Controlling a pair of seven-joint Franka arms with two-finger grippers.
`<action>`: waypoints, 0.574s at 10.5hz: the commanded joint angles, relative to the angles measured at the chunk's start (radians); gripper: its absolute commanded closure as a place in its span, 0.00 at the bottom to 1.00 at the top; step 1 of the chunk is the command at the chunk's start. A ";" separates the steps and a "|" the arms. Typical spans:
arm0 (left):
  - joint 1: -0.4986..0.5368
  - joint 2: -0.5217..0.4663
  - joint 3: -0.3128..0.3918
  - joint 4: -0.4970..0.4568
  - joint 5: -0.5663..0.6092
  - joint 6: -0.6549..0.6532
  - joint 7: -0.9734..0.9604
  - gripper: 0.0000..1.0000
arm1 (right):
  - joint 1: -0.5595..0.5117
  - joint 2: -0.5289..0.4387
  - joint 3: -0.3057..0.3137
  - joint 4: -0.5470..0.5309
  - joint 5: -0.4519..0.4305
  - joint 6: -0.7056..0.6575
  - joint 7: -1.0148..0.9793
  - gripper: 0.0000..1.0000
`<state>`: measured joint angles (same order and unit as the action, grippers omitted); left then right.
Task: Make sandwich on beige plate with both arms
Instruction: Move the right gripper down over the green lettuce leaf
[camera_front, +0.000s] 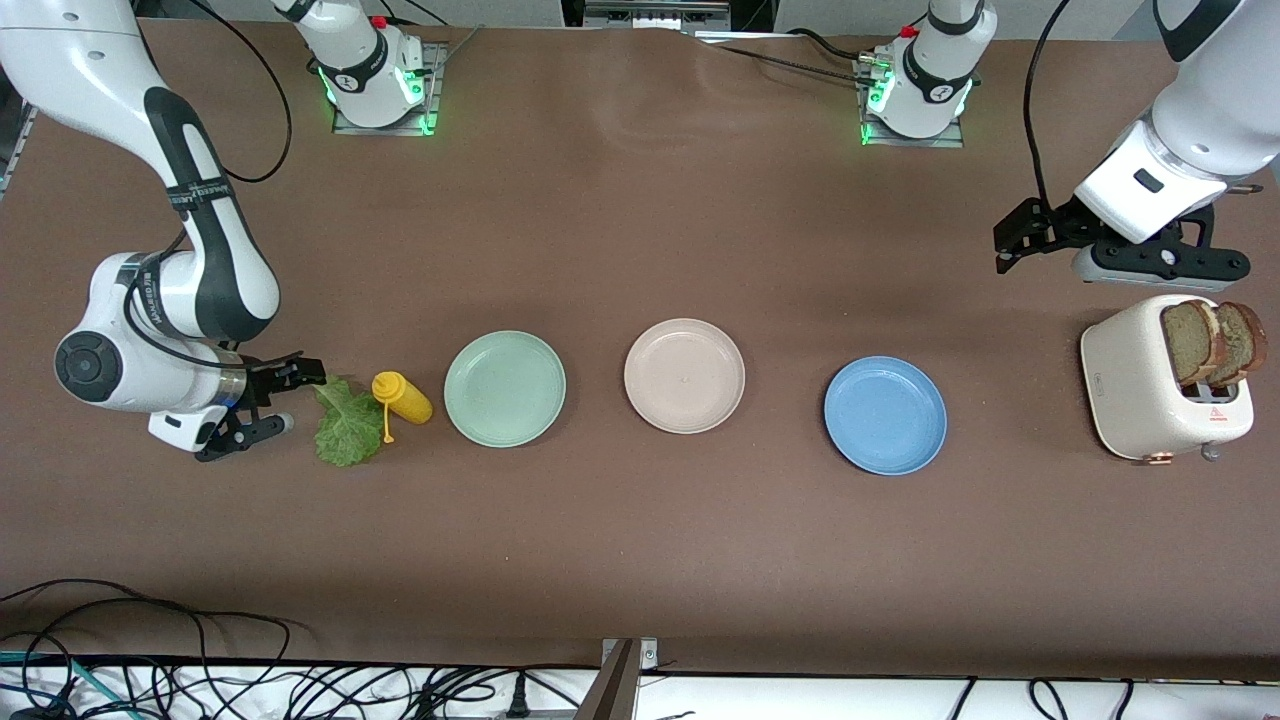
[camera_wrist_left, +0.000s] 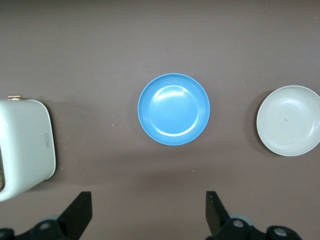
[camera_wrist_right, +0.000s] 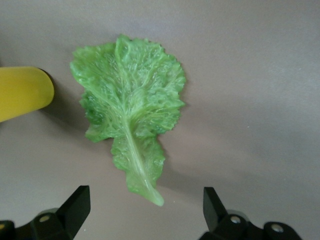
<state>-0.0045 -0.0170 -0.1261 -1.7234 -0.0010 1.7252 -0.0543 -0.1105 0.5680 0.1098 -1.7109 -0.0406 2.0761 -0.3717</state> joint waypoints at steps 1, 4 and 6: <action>0.043 0.066 0.003 0.022 -0.019 0.017 0.021 0.00 | -0.008 0.013 0.010 -0.007 0.022 0.019 -0.026 0.00; 0.142 0.143 0.005 0.033 -0.013 0.017 0.021 0.00 | -0.008 0.042 0.011 -0.007 0.022 0.028 -0.026 0.00; 0.219 0.201 0.005 0.065 0.048 0.017 0.136 0.00 | -0.005 0.064 0.013 -0.007 0.022 0.047 -0.026 0.00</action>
<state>0.1596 0.1379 -0.1151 -1.7127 0.0106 1.7521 -0.0077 -0.1099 0.6172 0.1161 -1.7128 -0.0366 2.0956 -0.3728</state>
